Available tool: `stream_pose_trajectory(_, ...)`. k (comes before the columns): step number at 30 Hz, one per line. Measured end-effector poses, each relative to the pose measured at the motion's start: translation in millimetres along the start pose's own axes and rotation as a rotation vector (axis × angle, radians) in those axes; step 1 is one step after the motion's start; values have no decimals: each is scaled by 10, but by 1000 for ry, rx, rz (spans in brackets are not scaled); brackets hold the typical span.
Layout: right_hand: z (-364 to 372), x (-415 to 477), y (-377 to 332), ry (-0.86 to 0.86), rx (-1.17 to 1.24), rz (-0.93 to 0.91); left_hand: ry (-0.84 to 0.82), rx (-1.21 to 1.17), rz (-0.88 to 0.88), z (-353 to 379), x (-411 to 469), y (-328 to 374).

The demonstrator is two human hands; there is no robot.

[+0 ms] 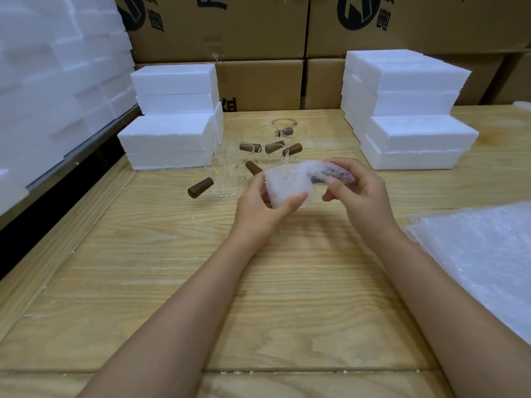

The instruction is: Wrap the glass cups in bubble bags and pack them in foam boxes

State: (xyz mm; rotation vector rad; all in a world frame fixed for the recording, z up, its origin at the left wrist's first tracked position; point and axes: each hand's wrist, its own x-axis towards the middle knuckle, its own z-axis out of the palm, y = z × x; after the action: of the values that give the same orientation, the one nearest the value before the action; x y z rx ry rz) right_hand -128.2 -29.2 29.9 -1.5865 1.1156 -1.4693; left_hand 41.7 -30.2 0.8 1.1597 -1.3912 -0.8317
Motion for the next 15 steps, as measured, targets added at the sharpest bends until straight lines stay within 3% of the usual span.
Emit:
stream_pose_trajectory(8, 74, 31, 85, 33, 168, 153, -64, -148, -53, -44, 37, 4)
stream_pose_trajectory(15, 247, 12, 136, -29, 372, 250, -9, 145, 23, -252, 59, -42)
